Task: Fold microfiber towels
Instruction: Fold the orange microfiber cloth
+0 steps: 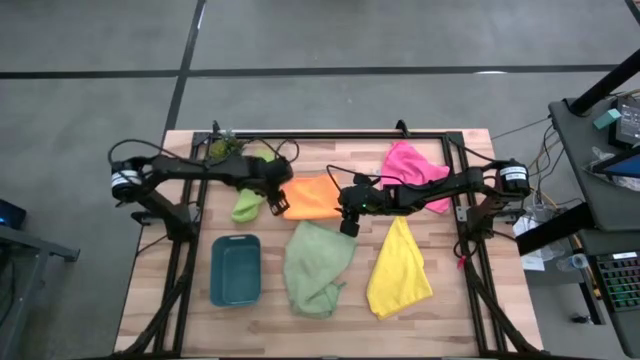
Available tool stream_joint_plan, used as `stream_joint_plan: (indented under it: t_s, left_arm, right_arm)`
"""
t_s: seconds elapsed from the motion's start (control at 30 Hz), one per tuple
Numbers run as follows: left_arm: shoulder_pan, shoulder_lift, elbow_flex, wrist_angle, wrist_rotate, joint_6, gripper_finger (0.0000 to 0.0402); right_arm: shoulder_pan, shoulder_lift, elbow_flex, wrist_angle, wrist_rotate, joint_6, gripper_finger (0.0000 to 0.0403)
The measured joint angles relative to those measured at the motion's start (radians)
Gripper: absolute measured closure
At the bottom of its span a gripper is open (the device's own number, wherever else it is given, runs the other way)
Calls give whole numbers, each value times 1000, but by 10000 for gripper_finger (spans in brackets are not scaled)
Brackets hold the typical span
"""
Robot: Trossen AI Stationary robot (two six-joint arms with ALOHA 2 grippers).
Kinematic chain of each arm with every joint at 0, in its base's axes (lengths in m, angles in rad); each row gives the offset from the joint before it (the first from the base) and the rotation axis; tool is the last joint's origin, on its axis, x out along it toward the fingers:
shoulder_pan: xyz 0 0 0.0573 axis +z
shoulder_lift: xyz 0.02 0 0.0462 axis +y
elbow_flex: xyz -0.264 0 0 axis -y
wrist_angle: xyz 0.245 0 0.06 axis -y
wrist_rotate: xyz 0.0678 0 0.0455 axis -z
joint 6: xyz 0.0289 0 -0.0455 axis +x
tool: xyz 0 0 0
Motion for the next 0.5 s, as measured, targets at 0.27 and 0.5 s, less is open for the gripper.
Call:
stream_joint_plan:
  t_s: [0.27, 0.5]
  left_arm:
    - [-125, 24, -30, 153, 100, 140, 238]
    - [-129, 54, -77, 224, 98, 130, 238]
  right_arm:
    - [0, 0, 0, 19, -1, 0, 302]
    - [-3, 18, 0, 129, -3, -12, 375]
